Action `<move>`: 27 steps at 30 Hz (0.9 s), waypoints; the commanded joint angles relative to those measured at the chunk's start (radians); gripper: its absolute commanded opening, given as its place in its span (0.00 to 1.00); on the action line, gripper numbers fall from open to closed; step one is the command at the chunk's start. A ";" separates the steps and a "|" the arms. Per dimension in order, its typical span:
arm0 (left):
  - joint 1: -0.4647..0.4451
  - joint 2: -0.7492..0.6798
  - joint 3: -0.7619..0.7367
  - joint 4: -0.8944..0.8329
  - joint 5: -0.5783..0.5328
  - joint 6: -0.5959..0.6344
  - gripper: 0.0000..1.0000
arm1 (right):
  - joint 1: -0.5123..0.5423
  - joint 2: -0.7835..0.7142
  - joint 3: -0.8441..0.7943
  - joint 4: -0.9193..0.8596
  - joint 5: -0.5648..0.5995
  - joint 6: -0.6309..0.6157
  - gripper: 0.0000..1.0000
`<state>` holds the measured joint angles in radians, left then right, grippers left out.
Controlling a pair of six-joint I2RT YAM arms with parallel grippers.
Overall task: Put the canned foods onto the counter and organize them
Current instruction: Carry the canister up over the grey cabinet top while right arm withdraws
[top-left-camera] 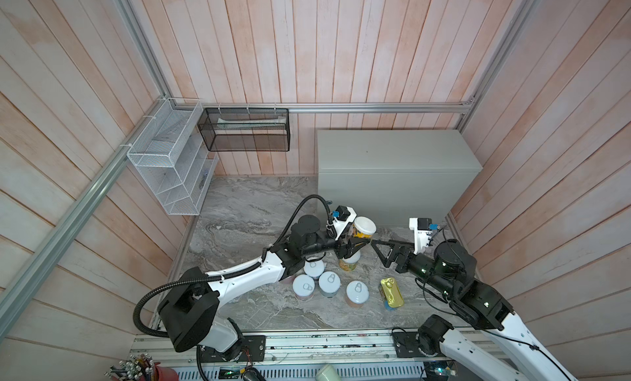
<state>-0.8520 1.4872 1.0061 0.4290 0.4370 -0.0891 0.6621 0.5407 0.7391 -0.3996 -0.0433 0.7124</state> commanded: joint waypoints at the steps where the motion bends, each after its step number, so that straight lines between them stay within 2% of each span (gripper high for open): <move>1: 0.000 0.036 0.196 -0.028 -0.015 0.074 0.54 | -0.005 -0.041 -0.080 -0.028 0.094 0.033 0.96; 13: 0.009 0.415 0.899 -0.193 0.053 0.164 0.54 | -0.007 -0.225 -0.275 -0.026 0.179 0.078 0.97; 21: 0.054 0.784 1.559 -0.427 0.070 0.152 0.54 | -0.006 -0.270 -0.321 -0.059 0.192 0.078 0.97; 23: 0.076 0.812 1.595 -0.416 0.062 0.144 0.54 | -0.007 -0.278 -0.333 -0.058 0.190 0.077 0.97; 27: 0.133 0.784 1.522 -0.351 0.038 0.121 0.54 | -0.007 -0.282 -0.362 -0.040 0.182 0.081 0.97</move>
<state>-0.7616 2.3096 2.5225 0.0071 0.4927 0.0441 0.6594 0.2684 0.3988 -0.4316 0.1265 0.7864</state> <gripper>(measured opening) 0.636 0.974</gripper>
